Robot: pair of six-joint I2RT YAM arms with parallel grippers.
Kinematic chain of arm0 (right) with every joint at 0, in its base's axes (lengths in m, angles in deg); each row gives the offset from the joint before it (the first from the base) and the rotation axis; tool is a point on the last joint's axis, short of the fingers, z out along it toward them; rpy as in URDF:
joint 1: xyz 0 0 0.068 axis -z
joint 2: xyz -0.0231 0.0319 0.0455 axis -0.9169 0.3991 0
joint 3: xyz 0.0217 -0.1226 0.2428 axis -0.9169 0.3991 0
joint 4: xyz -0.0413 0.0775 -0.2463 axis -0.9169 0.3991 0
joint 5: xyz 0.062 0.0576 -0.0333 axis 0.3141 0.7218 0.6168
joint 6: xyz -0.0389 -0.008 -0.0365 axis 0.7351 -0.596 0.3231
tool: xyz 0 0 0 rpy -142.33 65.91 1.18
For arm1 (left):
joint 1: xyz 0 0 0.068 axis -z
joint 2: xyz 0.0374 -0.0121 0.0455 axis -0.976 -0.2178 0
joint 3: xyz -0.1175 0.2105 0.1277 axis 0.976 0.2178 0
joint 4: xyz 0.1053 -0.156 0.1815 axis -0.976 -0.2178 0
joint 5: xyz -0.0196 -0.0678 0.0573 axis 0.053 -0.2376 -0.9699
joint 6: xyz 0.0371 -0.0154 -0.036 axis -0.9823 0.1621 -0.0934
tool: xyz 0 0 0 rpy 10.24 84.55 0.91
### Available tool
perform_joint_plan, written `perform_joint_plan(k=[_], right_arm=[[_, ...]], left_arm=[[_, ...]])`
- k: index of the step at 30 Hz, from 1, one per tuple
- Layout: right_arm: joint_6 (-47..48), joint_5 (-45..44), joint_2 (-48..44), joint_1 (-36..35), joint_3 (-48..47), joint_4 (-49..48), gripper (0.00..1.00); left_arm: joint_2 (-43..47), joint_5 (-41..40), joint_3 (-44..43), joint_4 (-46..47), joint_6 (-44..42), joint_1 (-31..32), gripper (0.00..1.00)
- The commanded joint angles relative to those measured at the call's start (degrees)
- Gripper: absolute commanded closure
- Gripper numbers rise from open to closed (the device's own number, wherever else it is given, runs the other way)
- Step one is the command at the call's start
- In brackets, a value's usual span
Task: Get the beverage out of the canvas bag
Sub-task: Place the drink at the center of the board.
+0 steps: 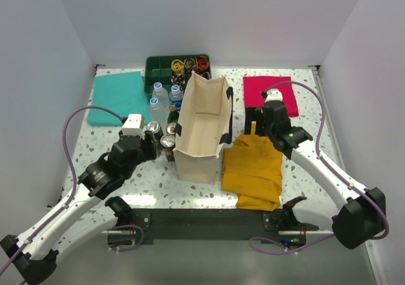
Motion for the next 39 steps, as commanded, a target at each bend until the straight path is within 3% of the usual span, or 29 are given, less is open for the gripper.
perform_joint_plan(k=[1, 21, 31, 37, 39], right_arm=[[0.2, -1.7, -1.6, 0.2, 0.6, -2.6, 0.02], [0.2, -1.5, 1.7, 0.2, 0.4, -3.1, 0.02], [0.2, -1.7, 2.4, 0.1, 0.3, -3.1, 0.02], [0.2, -1.7, 3.2, 0.1, 0.2, -3.1, 0.02], [0.1, -1.7, 3.6, 0.2, 0.1, -3.1, 0.02]], left_arm=[[-1.2, -4.1, 0.6, 6.5, 3.5, 0.2, 1.0], [-3.3, -6.4, 12.5, 21.1, 4.8, 0.5, 1.0], [-6.5, -5.7, 13.8, 23.9, 5.2, 0.5, 1.0], [-7.2, -3.5, 14.7, 26.0, 5.5, 0.5, 0.86], [-7.4, -2.8, 15.3, 27.4, 5.3, 0.6, 0.86]])
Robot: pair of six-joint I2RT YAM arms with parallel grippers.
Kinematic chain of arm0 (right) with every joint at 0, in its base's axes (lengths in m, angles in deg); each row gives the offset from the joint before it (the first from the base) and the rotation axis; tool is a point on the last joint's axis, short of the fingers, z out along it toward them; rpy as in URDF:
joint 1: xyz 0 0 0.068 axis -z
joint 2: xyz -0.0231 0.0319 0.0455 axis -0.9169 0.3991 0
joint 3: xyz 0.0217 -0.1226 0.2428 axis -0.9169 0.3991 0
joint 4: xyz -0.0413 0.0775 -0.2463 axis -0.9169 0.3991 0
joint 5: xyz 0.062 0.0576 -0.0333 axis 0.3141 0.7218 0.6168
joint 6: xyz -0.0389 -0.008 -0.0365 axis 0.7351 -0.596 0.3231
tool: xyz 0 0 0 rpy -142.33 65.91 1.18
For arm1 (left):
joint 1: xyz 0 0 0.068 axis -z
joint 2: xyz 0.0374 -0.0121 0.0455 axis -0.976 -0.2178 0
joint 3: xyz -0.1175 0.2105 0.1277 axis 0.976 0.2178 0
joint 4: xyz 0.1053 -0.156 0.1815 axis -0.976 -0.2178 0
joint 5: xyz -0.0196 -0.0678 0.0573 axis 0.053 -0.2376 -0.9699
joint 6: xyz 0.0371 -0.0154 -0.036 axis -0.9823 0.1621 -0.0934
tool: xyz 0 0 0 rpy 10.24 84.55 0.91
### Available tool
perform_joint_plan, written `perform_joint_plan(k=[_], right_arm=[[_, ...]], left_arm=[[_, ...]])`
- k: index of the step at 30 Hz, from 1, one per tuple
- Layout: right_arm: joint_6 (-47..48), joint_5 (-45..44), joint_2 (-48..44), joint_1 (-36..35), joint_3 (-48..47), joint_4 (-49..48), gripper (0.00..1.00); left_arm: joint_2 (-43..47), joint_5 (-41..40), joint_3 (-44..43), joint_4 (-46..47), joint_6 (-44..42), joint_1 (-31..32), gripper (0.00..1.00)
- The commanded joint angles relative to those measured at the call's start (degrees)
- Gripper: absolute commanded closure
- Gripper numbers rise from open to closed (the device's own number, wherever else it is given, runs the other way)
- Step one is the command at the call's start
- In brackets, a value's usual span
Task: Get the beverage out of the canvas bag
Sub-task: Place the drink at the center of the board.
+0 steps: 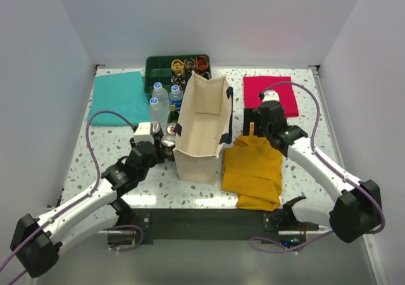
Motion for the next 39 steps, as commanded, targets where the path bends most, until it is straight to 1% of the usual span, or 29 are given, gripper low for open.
perform_joint_plan(k=[1, 5, 9, 13, 17, 22, 24, 27, 30, 32, 33, 39], right_arm=[[-0.1, -1.3, 0.6, 0.2, -0.5, -2.1, 0.02], [-0.1, -1.7, 0.8, 0.1, -0.5, -2.1, 0.02], [-0.1, -1.7, 1.2, 0.2, -0.6, -2.1, 0.02], [0.0, -1.9, 1.9, 0.2, -1.1, -1.6, 0.02], [-0.2, -2.3, 1.5, 0.2, -0.9, -1.7, 0.02], [-0.4, -1.9, 1.5, 0.2, -0.9, -1.8, 0.02], [-0.5, -1.8, 1.7, 0.2, -0.9, -1.8, 0.02], [-0.5, -1.5, 1.6, 0.2, -1.0, -1.5, 0.02], [-0.5, -1.7, 1.0, 0.2, -0.9, -1.5, 0.02], [-0.4, -1.9, 0.8, 0.1, -0.9, -1.4, 0.02], [-0.4, -1.8, 0.6, 0.2, -0.9, -1.4, 0.02], [-0.4, -1.7, 0.7, 0.1, -0.9, -1.4, 0.02]], left_arm=[[0.1, 0.8, 0.2, 8.7, 1.1, 0.2, 0.86], [-0.7, 1.2, -0.8, 8.8, 0.3, 0.2, 0.79], [-0.7, 1.4, -1.3, 8.6, 0.1, 0.2, 0.79], [-0.1, 1.3, -1.5, 8.1, -0.1, 0.3, 0.66], [0.8, 0.4, -2.1, 7.2, -1.2, 0.2, 0.65], [1.7, -0.3, -4.8, 4.3, -2.8, 0.3, 0.6], [2.1, -0.9, -5.1, 3.5, -2.7, 0.2, 0.59], [2.7, -0.6, -5.1, 2.9, -2.4, 0.2, 0.55], [2.6, 0.0, -4.9, 2.9, -2.4, 0.2, 0.59], [2.2, 0.0, -4.9, 2.7, -2.2, 0.2, 0.58], [2.1, -0.1, -4.9, 2.5, -2.1, 0.2, 0.55], [1.4, 1.0, -3.5, 4.1, -1.8, 0.2, 0.53]])
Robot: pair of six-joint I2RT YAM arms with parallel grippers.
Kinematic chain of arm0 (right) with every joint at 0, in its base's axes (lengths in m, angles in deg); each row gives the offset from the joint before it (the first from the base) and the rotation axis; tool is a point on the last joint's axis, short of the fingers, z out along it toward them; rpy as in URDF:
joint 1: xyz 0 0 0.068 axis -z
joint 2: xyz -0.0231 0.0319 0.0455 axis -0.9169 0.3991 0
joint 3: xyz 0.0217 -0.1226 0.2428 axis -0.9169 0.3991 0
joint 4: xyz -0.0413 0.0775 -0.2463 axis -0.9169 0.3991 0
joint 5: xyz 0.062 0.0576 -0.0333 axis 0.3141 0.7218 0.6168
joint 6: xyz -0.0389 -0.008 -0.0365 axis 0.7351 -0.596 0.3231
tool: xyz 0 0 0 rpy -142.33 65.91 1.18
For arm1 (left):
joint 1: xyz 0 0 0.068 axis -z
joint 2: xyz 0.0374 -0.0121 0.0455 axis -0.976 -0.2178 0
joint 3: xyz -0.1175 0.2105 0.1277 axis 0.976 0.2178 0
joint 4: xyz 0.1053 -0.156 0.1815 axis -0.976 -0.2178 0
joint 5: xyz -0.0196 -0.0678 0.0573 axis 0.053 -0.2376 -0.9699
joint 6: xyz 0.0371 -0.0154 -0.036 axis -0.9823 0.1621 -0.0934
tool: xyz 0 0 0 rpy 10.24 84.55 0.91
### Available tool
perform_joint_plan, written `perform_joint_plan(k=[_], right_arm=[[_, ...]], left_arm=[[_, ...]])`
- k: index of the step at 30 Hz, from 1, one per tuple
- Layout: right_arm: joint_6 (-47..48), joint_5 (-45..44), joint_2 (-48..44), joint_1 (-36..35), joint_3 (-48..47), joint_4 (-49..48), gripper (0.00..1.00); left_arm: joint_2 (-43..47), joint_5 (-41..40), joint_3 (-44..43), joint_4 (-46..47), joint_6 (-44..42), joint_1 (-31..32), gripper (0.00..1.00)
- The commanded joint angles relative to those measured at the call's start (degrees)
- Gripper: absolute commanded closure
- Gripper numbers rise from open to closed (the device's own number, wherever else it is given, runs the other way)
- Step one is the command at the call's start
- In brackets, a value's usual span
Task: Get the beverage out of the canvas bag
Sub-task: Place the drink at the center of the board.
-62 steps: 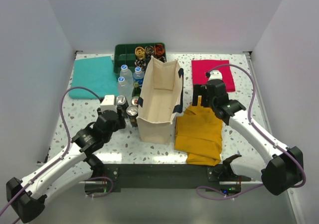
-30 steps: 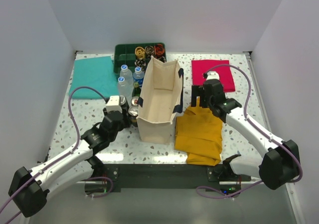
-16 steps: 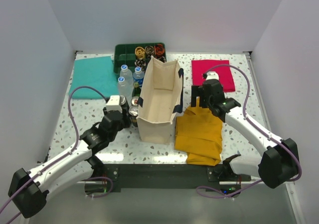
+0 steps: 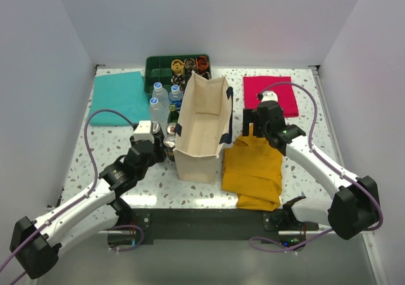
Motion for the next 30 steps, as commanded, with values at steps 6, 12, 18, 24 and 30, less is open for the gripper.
perform_joint_plan(k=[6, 12, 18, 24, 30], right_arm=[[-0.3, -1.0, -0.6, 0.2, -0.9, -1.3, 0.02], [-0.3, -1.1, -0.4, 0.1, -0.9, -1.3, 0.02], [-0.3, -1.1, -0.1, 0.2, -1.0, -1.2, 0.02], [-0.3, -1.2, -0.1, 0.2, -0.9, -1.3, 0.02], [-0.3, -1.0, 0.4, 0.1, -1.0, -1.4, 0.02]], left_arm=[[-1.1, 1.1, -0.7, 6.5, -0.1, 0.2, 0.48], [-1.9, 2.0, -0.7, 7.1, 0.2, 0.2, 0.35], [-1.4, 1.7, -0.7, 6.4, 0.5, 0.2, 0.21], [0.4, 0.6, -1.6, 4.7, 0.5, 0.2, 0.2], [2.2, -0.3, -3.2, 2.6, 0.1, 0.2, 0.2]])
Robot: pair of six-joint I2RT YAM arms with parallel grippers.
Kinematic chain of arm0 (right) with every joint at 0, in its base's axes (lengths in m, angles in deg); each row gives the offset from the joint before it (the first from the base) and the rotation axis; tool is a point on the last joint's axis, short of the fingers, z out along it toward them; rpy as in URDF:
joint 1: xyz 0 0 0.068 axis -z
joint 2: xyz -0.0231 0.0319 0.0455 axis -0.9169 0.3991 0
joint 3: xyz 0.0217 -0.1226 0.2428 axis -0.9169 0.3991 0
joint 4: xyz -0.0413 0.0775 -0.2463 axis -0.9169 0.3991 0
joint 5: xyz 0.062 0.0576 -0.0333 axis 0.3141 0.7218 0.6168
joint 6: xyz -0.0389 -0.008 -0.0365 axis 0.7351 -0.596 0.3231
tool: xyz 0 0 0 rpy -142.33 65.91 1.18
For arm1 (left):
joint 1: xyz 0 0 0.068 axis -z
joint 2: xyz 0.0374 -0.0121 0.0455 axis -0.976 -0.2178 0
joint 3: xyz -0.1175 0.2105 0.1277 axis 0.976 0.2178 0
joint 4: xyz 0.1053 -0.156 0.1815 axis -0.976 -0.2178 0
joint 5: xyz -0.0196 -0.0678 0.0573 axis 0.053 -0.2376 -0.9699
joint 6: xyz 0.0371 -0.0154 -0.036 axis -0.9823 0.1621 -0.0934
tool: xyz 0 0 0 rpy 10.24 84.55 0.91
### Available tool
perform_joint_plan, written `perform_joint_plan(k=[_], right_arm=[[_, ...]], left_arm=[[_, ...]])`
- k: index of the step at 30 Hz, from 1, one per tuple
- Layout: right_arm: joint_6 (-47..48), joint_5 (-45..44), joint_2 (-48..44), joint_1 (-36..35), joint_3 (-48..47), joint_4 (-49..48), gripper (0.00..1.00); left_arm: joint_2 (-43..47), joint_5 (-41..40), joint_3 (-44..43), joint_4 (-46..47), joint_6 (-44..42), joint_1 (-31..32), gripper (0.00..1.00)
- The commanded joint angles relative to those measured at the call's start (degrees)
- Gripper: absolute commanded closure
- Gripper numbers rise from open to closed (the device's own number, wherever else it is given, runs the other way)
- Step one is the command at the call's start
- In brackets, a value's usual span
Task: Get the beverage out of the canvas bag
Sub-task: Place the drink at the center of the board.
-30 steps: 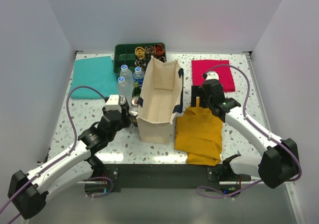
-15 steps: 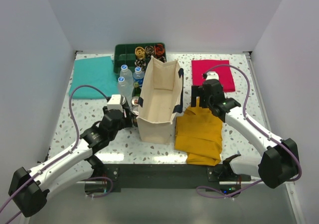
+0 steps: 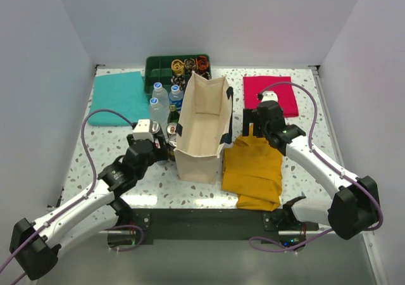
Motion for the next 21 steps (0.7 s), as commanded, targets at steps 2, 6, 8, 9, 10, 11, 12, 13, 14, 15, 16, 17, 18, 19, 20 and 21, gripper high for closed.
perform_joint_plan(k=[2, 6, 8, 9, 10, 11, 12, 13, 14, 15, 16, 17, 18, 19, 20, 21], right_arm=[[-0.4, -1.0, 0.3, 0.2, -1.1, -1.3, 0.02], [-0.4, -0.9, 0.4, 0.1, -1.1, -1.3, 0.02], [-0.4, -1.0, 0.5, 0.2, -1.0, -1.3, 0.02], [-0.4, -1.0, 0.5, 0.1, -1.0, -1.4, 0.02], [-0.4, -1.3, 0.5, 0.1, -1.0, -1.3, 0.02], [-0.3, -1.6, 0.6, 0.2, -1.0, -1.4, 0.02], [-0.3, -2.0, 0.6, 0.2, -1.0, -1.2, 0.02], [-0.3, -2.4, 0.6, 0.2, -1.0, -1.2, 0.02], [-0.3, -2.8, 0.6, 0.2, -1.0, -1.2, 0.02], [-0.3, -2.8, 0.7, 0.2, -1.0, -1.2, 0.02], [-0.3, -2.7, 0.7, 0.2, -1.0, -1.4, 0.02], [-0.3, -2.7, 0.7, 0.2, -1.0, -1.3, 0.02], [-0.3, -2.9, 0.7, 0.1, -1.0, -1.4, 0.02], [-0.3, -3.0, 0.6, 0.1, -1.0, -1.4, 0.02], [-0.4, -3.2, 0.6, 0.2, -0.9, -1.3, 0.02], [-0.4, -3.4, 0.5, 0.2, -0.9, -1.4, 0.02]], left_arm=[[1.9, -1.9, -3.6, -0.4, -0.1, 0.2, 0.2], [3.2, -1.9, -4.5, -1.0, -0.3, 0.2, 0.2], [3.7, -1.7, -5.1, -1.1, -0.3, 0.2, 0.2], [3.8, -1.7, -5.4, -1.3, -0.5, 0.2, 0.2], [3.9, -1.7, -5.7, -1.4, -0.5, 0.2, 0.2], [3.9, -1.8, -6.2, -1.5, -0.7, 0.2, 0.2], [3.8, -1.7, -6.6, -1.5, -1.5, 0.2, 0.19], [3.7, -1.8, -7.2, -1.6, -1.8, 0.2, 0.18], [3.3, -2.0, -8.6, -2.0, -2.2, 0.2, 0.17], [3.0, -2.5, -9.4, -2.4, -2.4, 0.3, 0.16], [2.7, -3.5, -10.2, -2.6, -2.4, 0.2, 0.14], [2.2, -3.8, -11.8, -2.7, -2.6, 0.2, 0.12], [1.8, -4.2, -12.5, -2.6, -2.9, 0.2, 0.11], [1.6, -4.0, -13.2, -1.8, -3.2, 0.2, 0.09], [1.2, -3.1, -13.8, -0.7, -4.2, 0.2, 0.08], [0.8, -2.4, -13.8, 0.7, -5.9, 0.2, 0.08]])
